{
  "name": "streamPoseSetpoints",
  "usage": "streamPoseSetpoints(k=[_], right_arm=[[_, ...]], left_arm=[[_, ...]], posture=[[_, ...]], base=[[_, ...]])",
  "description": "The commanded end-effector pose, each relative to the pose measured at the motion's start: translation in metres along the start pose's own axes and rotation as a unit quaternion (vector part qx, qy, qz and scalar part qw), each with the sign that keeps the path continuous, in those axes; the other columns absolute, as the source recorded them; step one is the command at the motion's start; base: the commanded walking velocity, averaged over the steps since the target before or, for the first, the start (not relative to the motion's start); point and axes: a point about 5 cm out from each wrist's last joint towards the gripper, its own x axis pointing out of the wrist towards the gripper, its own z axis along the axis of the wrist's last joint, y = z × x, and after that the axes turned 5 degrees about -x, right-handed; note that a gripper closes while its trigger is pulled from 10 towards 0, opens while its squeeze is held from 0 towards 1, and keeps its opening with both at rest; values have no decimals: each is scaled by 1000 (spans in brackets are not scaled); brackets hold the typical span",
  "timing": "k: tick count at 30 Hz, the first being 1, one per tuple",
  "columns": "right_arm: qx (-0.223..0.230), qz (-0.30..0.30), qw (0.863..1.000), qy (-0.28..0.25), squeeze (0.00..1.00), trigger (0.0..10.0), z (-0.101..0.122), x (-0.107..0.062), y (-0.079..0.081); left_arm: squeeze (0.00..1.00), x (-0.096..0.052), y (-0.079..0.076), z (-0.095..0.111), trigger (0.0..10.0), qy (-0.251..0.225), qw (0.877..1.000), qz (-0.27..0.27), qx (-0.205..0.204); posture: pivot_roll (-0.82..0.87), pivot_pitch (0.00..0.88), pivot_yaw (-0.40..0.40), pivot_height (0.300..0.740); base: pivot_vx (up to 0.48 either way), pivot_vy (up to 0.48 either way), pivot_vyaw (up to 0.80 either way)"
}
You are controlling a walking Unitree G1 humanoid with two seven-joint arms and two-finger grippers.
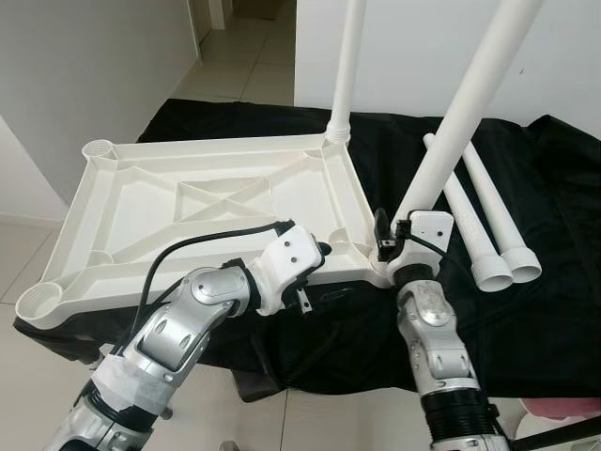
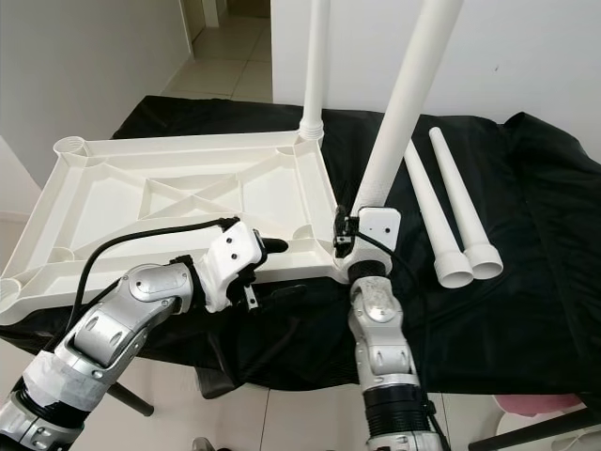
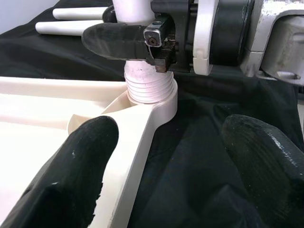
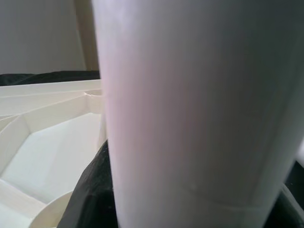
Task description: Building children table
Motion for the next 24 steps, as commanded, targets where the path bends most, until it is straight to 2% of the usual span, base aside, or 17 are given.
streamPoseSetpoints(k=[1, 5, 14, 19, 20, 21, 24], right_arm=[[0, -40, 996, 84, 0, 10000, -30, -10, -4], [15, -40, 996, 84, 0, 10000, -26, -13, 12], [7, -54, 995, 87, 0, 10000, -26, -15, 7], [6, -35, 998, 59, 0, 10000, -21, -12, 3], [13, -32, 998, 51, 780, 10000, -19, -12, 2], [16, -25, 999, 42, 1000, 10000, -17, -12, 1], [17, -9, 1000, 22, 1000, 10000, -12, -10, -3]], left_arm=[[0, 0, -8, 1, 10000, 0, 999, -34, 0], [0, 1, -8, 2, 10000, -2, 999, -33, 1], [0, 0, -7, 2, 10000, -1, 1000, -31, 2], [0, 1, -8, 2, 10000, -2, 999, -32, 2], [0, 1, -8, 2, 10000, -2, 999, -32, 3], [0, 1, -7, 2, 10000, -2, 999, -32, 3], [0, 1, -8, 2, 10000, -2, 1000, -31, 2]], posture=[[-44, 63, 11, 740], [-39, 54, 7, 740], [-37, 38, 6, 740], [-39, 33, 8, 740], [-40, 31, 7, 740], [-40, 31, 7, 740], [-41, 31, 6, 740]], base=[[0, 0, 0], [0, 0, 0], [0, 0, 0], [0, 0, 0], [0, 0, 0], [0, 0, 0], [0, 0, 0]])
